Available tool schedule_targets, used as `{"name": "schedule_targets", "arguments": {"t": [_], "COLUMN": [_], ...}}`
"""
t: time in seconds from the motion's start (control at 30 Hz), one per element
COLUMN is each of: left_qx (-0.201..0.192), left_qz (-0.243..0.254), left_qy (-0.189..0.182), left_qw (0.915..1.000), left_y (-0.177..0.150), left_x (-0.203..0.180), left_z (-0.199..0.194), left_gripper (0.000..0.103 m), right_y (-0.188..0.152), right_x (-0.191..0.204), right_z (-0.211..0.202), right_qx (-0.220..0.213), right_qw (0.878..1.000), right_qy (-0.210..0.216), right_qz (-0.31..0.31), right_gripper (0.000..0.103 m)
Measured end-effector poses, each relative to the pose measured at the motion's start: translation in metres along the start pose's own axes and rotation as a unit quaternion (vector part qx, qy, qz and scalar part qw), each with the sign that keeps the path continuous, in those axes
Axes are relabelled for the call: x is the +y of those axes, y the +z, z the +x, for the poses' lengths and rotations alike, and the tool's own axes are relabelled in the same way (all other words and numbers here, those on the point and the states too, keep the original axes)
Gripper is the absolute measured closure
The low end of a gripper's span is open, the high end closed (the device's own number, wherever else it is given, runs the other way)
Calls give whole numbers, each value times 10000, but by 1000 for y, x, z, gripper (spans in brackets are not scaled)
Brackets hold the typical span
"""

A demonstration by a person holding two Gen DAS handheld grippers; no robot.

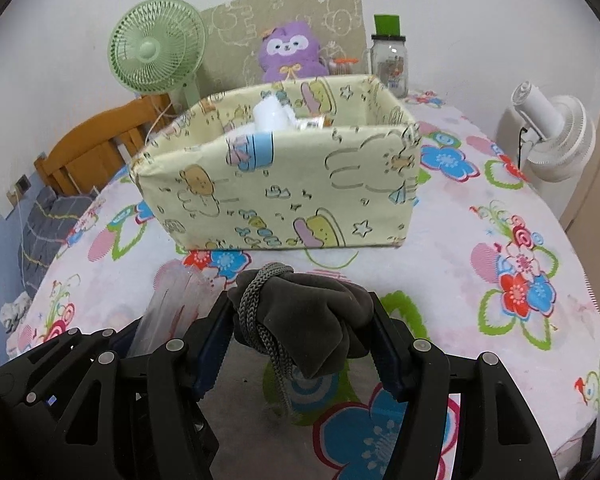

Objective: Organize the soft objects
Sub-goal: 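Grasp the clear pencil case with the left tool while the right grasps the grey hat, then lift and carry the pencil case and grey hat over the basket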

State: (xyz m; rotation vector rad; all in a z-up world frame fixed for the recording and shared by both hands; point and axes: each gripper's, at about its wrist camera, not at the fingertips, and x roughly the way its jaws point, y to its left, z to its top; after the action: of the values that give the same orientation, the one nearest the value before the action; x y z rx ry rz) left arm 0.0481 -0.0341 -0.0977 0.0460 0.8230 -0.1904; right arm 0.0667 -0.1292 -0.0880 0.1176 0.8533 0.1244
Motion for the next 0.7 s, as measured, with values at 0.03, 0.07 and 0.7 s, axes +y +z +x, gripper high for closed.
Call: {"name": "schedule_targets", "arguments": {"t": [0.03,0.07,0.7], "left_qx": [-44,-84,-687], "left_qz": [8,20,93], "left_qy": [-7,-6,18], "left_qw": [10000,10000,9976], "left_y": [1,2,23], "left_x": [-1,-2,-7], "left_z": [-3,-6,-54], "left_gripper": [79,79,79], "right_y": [1,2,20], "right_x": [0,1,6], "right_z": [-3,-7,-62], "right_qx": [-36,-86,-677], "right_qw": [10000,10000,9977], "right_qy": [-7,-8,-12], "right_qz": [0,3,-18], "right_gripper": [37,37,37]}}
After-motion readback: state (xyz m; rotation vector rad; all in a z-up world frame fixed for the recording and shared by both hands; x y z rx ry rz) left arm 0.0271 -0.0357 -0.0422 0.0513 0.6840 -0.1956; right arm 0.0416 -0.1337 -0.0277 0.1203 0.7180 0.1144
